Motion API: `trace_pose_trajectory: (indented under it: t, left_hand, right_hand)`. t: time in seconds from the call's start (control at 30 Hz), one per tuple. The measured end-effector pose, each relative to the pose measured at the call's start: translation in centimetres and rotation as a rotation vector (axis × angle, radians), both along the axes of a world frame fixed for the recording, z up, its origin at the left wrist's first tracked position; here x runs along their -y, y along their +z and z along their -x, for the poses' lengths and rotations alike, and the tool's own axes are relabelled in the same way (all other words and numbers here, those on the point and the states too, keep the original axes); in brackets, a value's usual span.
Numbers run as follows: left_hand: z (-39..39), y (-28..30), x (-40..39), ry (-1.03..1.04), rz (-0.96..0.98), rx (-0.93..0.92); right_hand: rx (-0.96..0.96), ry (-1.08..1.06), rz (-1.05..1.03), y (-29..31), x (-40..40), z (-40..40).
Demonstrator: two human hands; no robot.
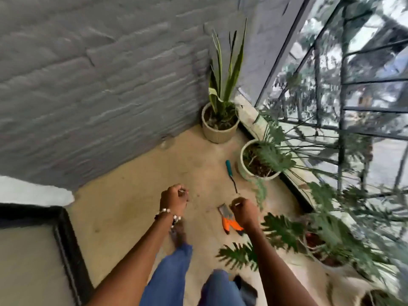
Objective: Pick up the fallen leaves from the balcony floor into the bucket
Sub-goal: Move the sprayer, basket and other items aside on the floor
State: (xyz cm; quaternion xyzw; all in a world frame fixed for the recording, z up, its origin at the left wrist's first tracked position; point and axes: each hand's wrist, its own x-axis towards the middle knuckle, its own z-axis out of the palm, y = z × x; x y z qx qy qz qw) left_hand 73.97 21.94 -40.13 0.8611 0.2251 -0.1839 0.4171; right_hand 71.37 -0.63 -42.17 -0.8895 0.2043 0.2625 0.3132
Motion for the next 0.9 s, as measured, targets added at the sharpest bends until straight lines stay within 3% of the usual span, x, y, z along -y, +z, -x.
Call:
trace_pose_trajectory:
  t: [0.2, 0.57, 0.67, 0.77, 0.9]
  left_hand:
    - [-14.8, -12.0, -1.8, -0.135, -0.015, -0.119]
    - [-29.2, -47.3, 0.9, -0.283, 0.014, -0.194]
    - [-30.4, -53.7, 0.8, -0.273, 0.03, -0.201]
    - [-30.8, -56.3, 1.1, -0.267, 0.044, -0.201]
    - [-30.0, -54.4, 1.9, -0.276, 0.035, -0.233]
  right_hand:
    - [-0.107, -0.166, -0.013, -13.5, -1.2, -11.8]
    - [-0.131, -0.175, 0.149, -51.7, 2.0, -27.9]
    - [-0.088, -0.174, 0.322, -56.9, 1.7, -29.4]
    - [-0.038, -0.048, 0.48, -58.9, 1.4, -29.4]
    - [0.042, -0.142, 0.38, -56.1, 0.5, -28.8]
